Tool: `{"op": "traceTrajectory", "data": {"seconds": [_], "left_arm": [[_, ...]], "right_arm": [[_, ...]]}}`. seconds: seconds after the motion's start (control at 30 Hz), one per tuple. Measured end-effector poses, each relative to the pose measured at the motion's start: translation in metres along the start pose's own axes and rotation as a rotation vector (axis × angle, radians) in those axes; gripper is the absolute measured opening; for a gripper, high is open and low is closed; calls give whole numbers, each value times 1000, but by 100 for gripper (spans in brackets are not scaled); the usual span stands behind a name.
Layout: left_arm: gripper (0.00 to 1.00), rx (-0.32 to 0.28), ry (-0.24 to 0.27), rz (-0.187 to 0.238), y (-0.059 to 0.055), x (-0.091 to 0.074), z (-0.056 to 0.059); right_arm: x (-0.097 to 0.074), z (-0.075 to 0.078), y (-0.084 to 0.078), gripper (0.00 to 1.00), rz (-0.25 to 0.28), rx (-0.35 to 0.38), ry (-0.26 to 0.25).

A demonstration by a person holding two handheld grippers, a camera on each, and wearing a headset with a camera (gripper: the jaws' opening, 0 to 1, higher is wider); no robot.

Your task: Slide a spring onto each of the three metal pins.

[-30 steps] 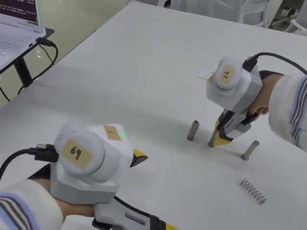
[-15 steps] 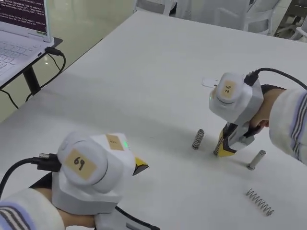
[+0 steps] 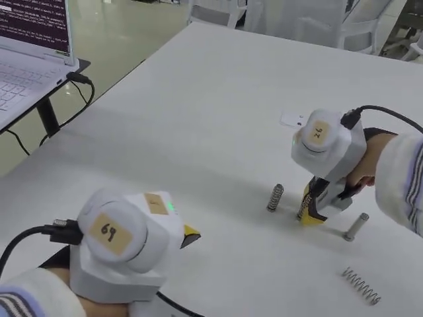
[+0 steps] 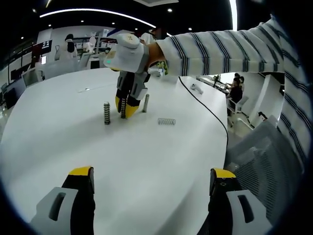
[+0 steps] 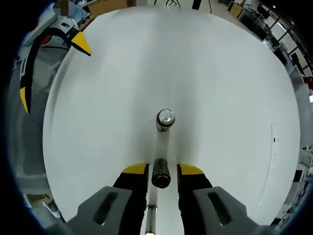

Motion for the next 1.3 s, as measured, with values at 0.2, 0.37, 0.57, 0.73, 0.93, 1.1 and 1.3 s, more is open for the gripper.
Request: {"op": "traceTrajectory", "data": {"seconds": [0.2, 0.37, 0.57, 0.73, 0.93, 1.1, 1.3], "left_arm": [[95, 4, 22, -17, -4, -3, -4], [95, -3, 32, -15, -3, -5, -5], [96, 7, 34, -16, -1, -6, -5], [96, 1, 39, -12, -1, -10, -6], [96, -2, 47, -12, 1, -13, -8], [96, -3, 50, -10, 2, -15, -9], [96, 30, 49, 6, 7, -18, -13]], "right_arm": [[-14, -2, 3, 23, 21, -1, -13], [-34, -3, 10, 29, 64, -6, -75], [-55, -12, 15, 31, 134, 18, -105], [-71, -24, 17, 32, 198, 54, -119], [-84, -36, 13, 33, 241, 73, -147], [-92, -45, 9, 33, 264, 81, -166], [-102, -58, 4, 34, 315, 124, -194]]}}
Point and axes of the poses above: the centre of the closed fingertips' face, and the gripper's own axes: x roughly forward along the fingers, z roughly to its right, y roughly out of its top, the point moved 7 cm from there along -x, roughly backward along the fingers, and after that the axes turned 15 degrees about z, right-handed, at the moved point
